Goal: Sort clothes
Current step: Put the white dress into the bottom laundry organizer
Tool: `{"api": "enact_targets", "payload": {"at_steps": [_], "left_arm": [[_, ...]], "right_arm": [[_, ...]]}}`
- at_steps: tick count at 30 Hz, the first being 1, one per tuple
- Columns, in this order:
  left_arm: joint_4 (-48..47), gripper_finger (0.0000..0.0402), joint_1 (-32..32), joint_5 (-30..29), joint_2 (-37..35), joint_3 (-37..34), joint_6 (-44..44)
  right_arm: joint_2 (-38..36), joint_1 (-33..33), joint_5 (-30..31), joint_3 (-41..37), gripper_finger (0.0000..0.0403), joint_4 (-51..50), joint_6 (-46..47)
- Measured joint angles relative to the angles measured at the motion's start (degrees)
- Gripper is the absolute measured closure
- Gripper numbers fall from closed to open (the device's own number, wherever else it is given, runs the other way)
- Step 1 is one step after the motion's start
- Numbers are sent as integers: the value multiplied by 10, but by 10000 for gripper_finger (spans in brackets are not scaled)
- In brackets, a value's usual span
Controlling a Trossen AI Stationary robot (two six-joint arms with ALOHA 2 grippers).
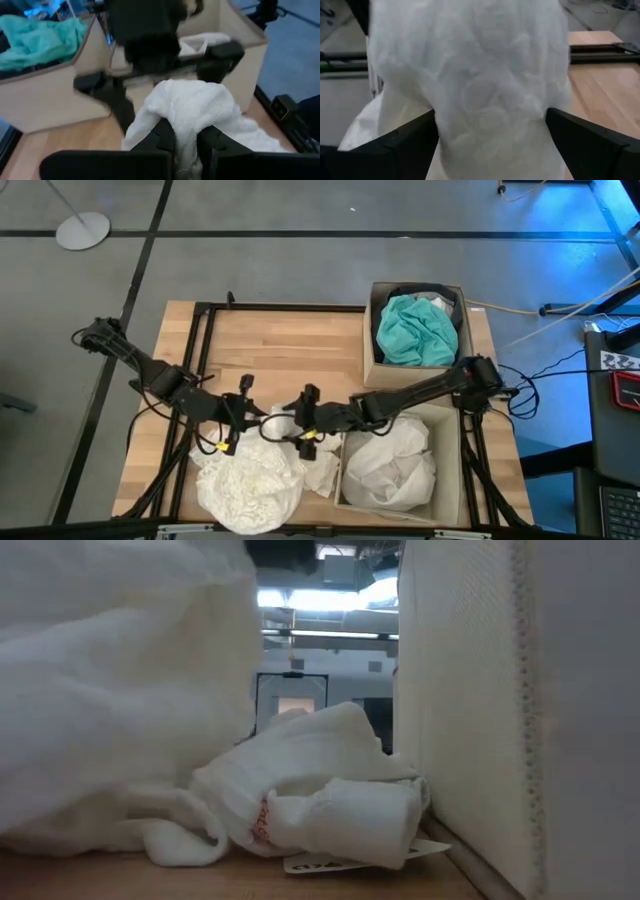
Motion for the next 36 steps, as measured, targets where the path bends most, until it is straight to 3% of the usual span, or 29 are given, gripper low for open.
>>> {"api": "enact_targets", "payload": {"at_steps": [6,10,19,24,29,36], "left_arm": [[21,382,-5,2,0,0,25],[7,378,-5,2,0,0,16],[-18,378,-5,0,0,0,-7],[-10,375,-4,-1,6,0,-2],[28,374,-4,-1,16,0,2],[87,374,-5,-2,21,0,47]], "right_arm": [[36,-7,-132,0,40,111,9],[40,-10,-207,0,40,121,10],[18,-18,-216,22,40,8,29],[25,-17,-211,33,40,67,31],[48,-17,-137,32,40,128,30],[91,-21,-126,32,40,202,30]]}}
